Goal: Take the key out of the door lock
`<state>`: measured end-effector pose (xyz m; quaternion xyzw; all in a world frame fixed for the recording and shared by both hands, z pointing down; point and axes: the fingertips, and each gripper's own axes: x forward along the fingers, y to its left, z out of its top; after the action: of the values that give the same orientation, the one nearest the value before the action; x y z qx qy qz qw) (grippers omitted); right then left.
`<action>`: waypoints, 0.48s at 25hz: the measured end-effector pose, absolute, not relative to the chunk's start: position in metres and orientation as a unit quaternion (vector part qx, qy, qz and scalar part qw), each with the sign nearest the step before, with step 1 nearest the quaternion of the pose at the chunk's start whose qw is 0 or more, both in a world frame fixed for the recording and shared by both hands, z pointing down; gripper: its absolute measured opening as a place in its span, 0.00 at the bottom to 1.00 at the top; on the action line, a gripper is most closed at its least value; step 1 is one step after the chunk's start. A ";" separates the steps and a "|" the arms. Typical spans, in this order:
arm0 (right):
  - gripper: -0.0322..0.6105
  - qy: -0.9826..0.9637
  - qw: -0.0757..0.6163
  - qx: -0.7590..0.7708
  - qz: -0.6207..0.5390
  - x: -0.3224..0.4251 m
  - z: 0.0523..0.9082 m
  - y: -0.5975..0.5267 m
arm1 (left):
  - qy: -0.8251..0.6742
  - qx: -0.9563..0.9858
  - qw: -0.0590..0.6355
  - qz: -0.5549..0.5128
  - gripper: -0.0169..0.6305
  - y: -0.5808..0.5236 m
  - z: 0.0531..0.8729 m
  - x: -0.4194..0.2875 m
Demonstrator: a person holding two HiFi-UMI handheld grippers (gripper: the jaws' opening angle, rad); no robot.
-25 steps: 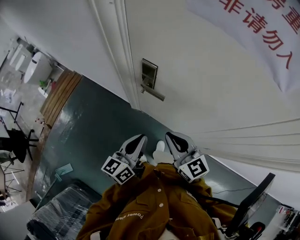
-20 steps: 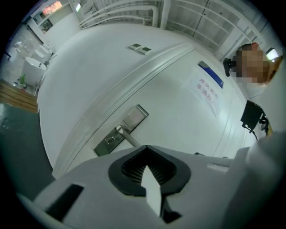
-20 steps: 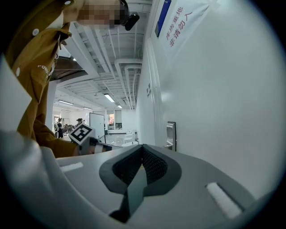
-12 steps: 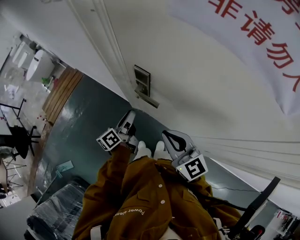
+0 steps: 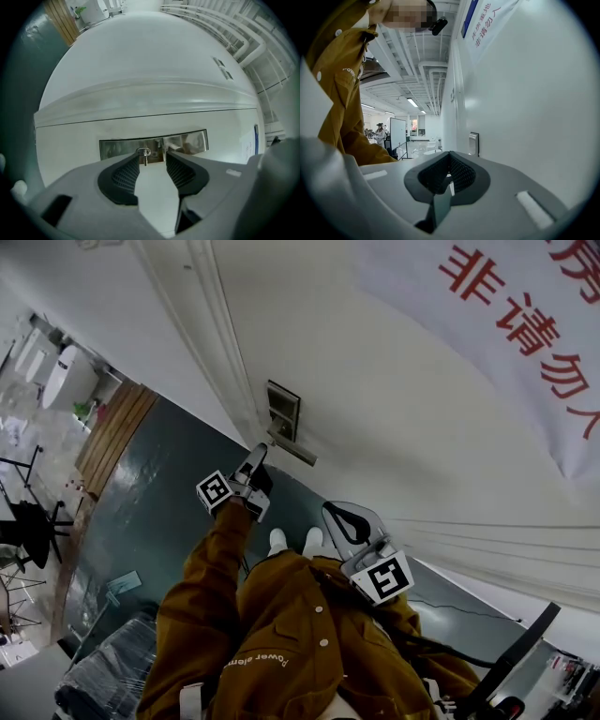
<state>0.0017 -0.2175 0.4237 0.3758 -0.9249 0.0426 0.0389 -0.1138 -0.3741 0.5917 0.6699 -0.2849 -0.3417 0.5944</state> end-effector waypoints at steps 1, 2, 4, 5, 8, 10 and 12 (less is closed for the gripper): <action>0.06 -0.924 0.036 0.378 0.041 0.002 0.422 -0.219 | -0.280 0.671 0.597 -0.341 0.29 -0.377 0.594 -0.111; 0.06 -0.923 0.026 0.382 0.035 0.001 0.419 -0.221 | -0.275 0.671 0.599 -0.340 0.29 -0.380 0.596 -0.108; 0.06 -0.921 0.015 0.388 0.030 0.001 0.414 -0.225 | -0.265 0.669 0.605 -0.341 0.29 -0.386 0.599 -0.101; 0.06 -0.920 0.018 0.390 0.032 0.002 0.416 -0.225 | -0.262 0.669 0.607 -0.341 0.28 -0.389 0.600 -0.098; 0.06 -0.917 0.050 0.392 0.052 0.006 0.431 -0.222 | -0.257 0.669 0.609 -0.340 0.25 -0.395 0.604 -0.091; 0.06 -0.916 0.051 0.394 0.055 0.005 0.432 -0.222 | -0.256 0.668 0.610 -0.341 0.22 -0.397 0.605 -0.089; 0.06 -0.916 0.041 0.396 0.053 0.004 0.429 -0.224 | -0.257 0.667 0.608 -0.344 0.12 -0.398 0.605 -0.089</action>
<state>0.0041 -0.2238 0.4290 0.3964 -0.9157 0.0527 0.0407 -0.0890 -0.3976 0.6046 0.6673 -0.2566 -0.3443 0.6085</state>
